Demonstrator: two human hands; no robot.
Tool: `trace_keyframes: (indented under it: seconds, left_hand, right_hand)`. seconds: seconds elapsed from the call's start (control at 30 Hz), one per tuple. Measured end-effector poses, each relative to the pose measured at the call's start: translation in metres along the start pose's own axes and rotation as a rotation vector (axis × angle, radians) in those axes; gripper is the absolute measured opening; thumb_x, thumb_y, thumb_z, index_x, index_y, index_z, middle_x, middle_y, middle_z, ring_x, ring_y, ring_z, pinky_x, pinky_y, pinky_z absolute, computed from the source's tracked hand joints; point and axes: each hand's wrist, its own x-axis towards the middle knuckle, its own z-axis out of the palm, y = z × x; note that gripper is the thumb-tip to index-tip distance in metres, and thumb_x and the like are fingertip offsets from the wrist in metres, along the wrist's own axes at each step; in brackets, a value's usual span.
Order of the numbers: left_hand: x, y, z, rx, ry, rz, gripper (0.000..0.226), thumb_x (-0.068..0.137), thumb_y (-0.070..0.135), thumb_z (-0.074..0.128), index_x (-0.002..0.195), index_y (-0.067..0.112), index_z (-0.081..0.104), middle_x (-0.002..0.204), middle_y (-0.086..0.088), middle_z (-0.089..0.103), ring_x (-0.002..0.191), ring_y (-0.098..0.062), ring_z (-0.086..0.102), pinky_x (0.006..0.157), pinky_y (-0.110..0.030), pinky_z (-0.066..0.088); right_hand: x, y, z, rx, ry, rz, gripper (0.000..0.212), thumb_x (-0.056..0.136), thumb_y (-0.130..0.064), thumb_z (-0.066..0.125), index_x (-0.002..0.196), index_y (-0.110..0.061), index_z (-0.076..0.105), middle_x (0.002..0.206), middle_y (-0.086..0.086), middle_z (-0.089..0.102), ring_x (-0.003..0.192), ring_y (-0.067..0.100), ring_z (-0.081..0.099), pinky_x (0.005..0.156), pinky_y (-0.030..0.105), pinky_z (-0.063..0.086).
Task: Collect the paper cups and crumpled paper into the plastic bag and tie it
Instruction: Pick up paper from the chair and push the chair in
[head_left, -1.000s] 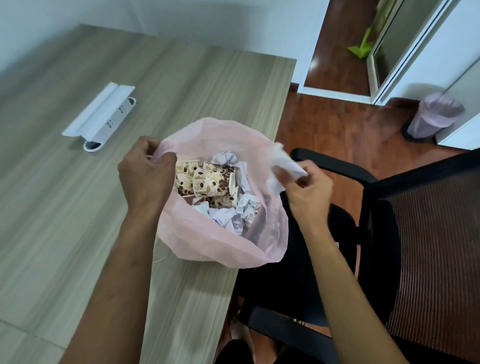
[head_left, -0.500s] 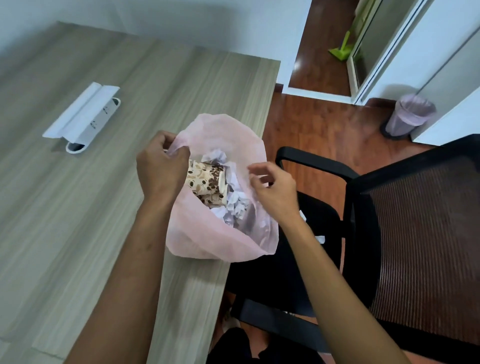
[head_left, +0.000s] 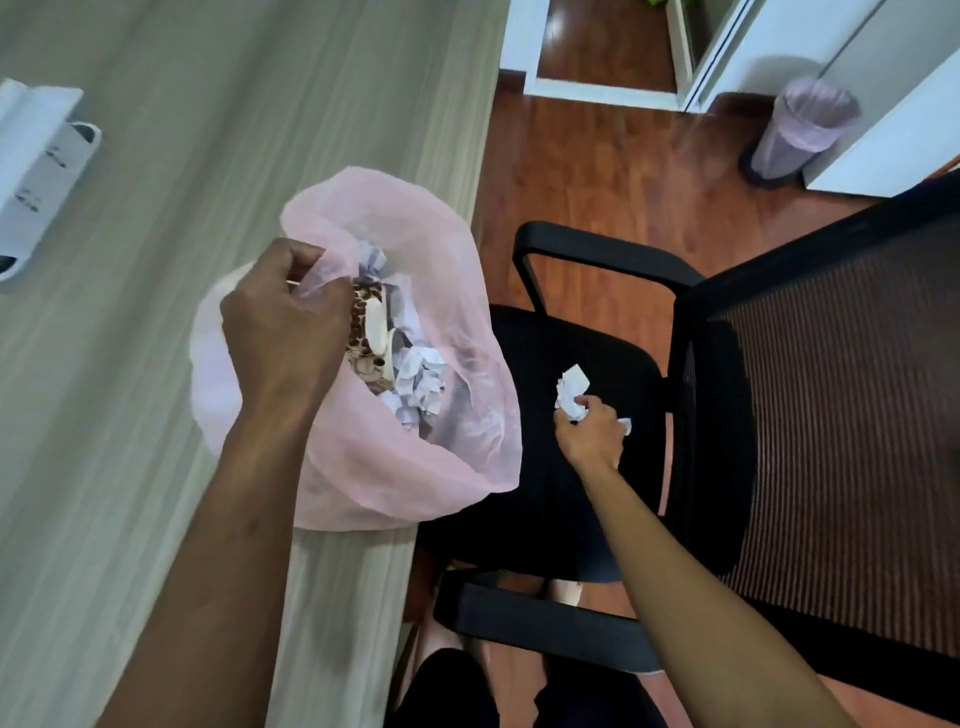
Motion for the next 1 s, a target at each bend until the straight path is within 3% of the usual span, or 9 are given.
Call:
trace_keyframes:
  seconds: [0.13,0.27,0.4,0.47,0.63,0.8,1.0]
  left_hand:
    - [0.0,-0.014,0.012,-0.027,0.01,0.037,0.006,0.079,0.018,0.061,0.084,0.02,0.064,0.068,0.017,0.058,0.063,0.005,0.05,0.064,-0.013,0.04]
    - [-0.002,-0.029,0.022,-0.035,0.022,0.06,0.006,0.081,0.022,0.063,0.086,0.022,0.066,0.073,0.014,0.062,0.072,-0.003,0.056,0.07,-0.021,0.047]
    - [-0.003,-0.043,0.028,-0.073,0.043,0.021,0.011,0.084,0.032,0.062,0.089,0.024,0.067,0.087,0.004,0.071,0.083,-0.014,0.068,0.077,-0.037,0.055]
    - [-0.006,-0.043,0.027,-0.098,0.03,0.018,0.006,0.085,0.033,0.06,0.087,0.032,0.065,0.094,0.003,0.072,0.089,-0.014,0.068,0.081,-0.036,0.055]
    - [-0.004,-0.04,0.023,-0.094,-0.01,0.054,0.013,0.085,0.026,0.062,0.08,0.037,0.058,0.088,0.005,0.068,0.08,-0.011,0.064,0.076,-0.033,0.052]
    - [-0.001,-0.029,0.014,-0.144,0.019,0.036,0.017,0.083,0.021,0.064,0.077,0.036,0.058,0.077,0.015,0.063,0.071,0.0,0.057,0.07,-0.022,0.048]
    - [-0.002,-0.015,-0.013,-0.201,0.074,-0.012,0.007,0.081,0.016,0.064,0.086,0.021,0.064,0.079,0.01,0.064,0.071,-0.002,0.057,0.07,-0.022,0.047]
  right_hand:
    - [0.037,0.032,0.017,-0.038,-0.063,-0.016,0.064,0.082,-0.022,0.07,0.14,-0.015,0.045,0.144,0.01,0.042,0.123,0.031,0.051,0.095,0.037,0.046]
    - [0.071,0.055,0.029,-0.171,-0.113,0.057,0.079,0.082,-0.017,0.071,0.15,-0.02,0.031,0.154,0.009,0.032,0.135,0.032,0.04,0.103,0.038,0.04]
    - [0.081,0.077,0.036,-0.355,-0.19,0.169,0.067,0.082,-0.023,0.069,0.143,-0.023,0.04,0.138,0.015,0.046,0.126,0.039,0.044,0.097,0.042,0.044]
    - [0.077,0.089,0.039,-0.368,-0.176,0.175,0.055,0.082,-0.023,0.07,0.134,-0.02,0.051,0.131,0.017,0.051,0.12,0.038,0.049,0.095,0.042,0.048]
    - [0.044,0.096,0.047,-0.217,-0.214,0.194,0.04,0.08,-0.03,0.074,0.114,-0.013,0.062,0.11,0.015,0.067,0.1,0.033,0.064,0.08,0.036,0.055]
    - [0.009,0.067,0.043,0.057,-0.191,0.18,0.034,0.079,-0.036,0.075,0.101,-0.011,0.068,0.096,0.009,0.07,0.096,0.028,0.066,0.072,0.025,0.042]
    - [-0.015,-0.011,-0.01,0.465,-0.077,0.201,0.033,0.072,-0.044,0.074,0.095,-0.02,0.069,0.087,-0.002,0.071,0.084,0.018,0.069,0.079,0.035,0.056]
